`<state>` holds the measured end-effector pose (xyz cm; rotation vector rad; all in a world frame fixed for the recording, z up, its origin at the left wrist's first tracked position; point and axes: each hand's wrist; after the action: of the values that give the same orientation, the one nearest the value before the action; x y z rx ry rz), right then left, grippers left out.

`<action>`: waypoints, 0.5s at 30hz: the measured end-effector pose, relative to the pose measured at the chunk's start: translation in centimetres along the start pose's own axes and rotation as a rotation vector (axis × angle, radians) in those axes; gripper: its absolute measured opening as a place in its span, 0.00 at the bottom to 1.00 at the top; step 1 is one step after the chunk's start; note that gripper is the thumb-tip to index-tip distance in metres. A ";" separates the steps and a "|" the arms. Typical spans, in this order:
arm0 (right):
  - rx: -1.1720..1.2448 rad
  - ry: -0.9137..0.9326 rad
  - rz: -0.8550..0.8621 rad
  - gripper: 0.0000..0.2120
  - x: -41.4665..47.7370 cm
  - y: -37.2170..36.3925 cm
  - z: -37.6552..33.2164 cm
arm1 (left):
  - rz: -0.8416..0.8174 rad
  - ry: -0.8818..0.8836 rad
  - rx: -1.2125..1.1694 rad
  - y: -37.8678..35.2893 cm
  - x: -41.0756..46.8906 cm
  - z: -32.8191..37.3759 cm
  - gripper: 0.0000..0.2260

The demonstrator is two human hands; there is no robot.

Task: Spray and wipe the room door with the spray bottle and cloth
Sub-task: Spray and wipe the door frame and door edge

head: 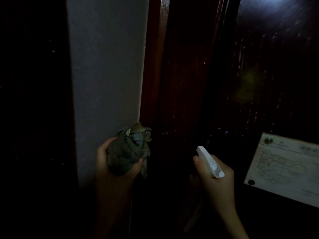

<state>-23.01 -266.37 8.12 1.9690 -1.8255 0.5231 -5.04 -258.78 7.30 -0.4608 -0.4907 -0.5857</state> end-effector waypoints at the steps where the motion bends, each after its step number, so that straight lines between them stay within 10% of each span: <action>1: 0.006 -0.001 0.014 0.12 0.0 0.0 0.0 | 0.001 0.008 -0.001 0.0 0.0 -0.1 0.32; 15: 0.036 -0.118 -0.099 0.06 -0.5 -0.2 -0.7 | -0.032 0.039 -0.039 -0.2 -0.6 0.2 0.30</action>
<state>-22.90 -265.57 8.39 2.1437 -1.7867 0.4206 -5.69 -258.56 7.22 -0.4788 -0.4509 -0.6353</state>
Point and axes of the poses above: each hand's wrist, its own x-axis towards the middle knuckle, its own y-axis out of the back of the hand, z = x × y, and after that the axes turned 2 degrees about -z, right-handed
